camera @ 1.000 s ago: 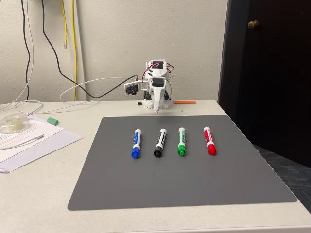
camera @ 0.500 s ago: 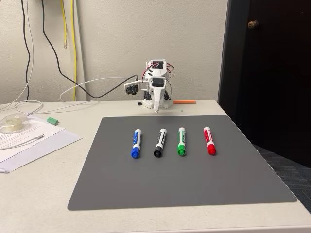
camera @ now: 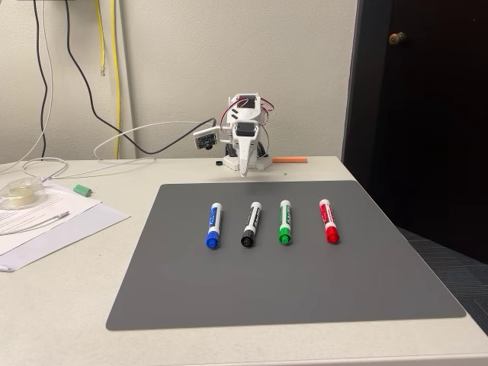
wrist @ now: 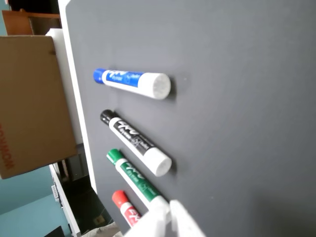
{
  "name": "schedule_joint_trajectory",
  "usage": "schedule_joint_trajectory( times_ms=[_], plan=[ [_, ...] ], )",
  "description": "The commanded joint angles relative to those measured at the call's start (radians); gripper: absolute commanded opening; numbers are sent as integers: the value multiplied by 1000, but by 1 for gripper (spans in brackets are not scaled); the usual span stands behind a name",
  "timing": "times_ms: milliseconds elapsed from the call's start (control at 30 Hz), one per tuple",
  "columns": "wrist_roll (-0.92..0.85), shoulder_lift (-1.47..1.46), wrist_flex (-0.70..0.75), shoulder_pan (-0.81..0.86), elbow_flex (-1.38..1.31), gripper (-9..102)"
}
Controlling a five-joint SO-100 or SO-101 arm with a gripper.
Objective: Pick up the green marker.
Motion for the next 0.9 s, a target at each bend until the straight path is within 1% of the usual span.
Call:
schedule_joint_trajectory(
  times_ms=[0, 67, 133, 167, 200, 233, 300, 333, 367, 467, 533, 767, 867],
  plan=[
    [0, 6, -41, -2, -6, 0],
    [-43, 6, -120, 0, -6, 0],
    [-92, -46, -262, 3, -11, 0],
    [-103, -144, -351, 5, -34, 1],
    [-118, -307, -416, 6, -104, 1],
    [-135, -508, -419, 9, -236, 1],
    [-207, -798, -325, 9, -526, 2],
    [-284, -890, -281, -6, -643, 4],
    [-357, -968, -249, -29, -738, 5],
    [-491, -1083, -261, -75, -876, 4],
    [-545, -1164, -273, -95, -956, 5],
    [-621, -1494, -58, -146, -1411, 4],
    [-712, -1563, -38, -173, -1483, 4]
  ],
)
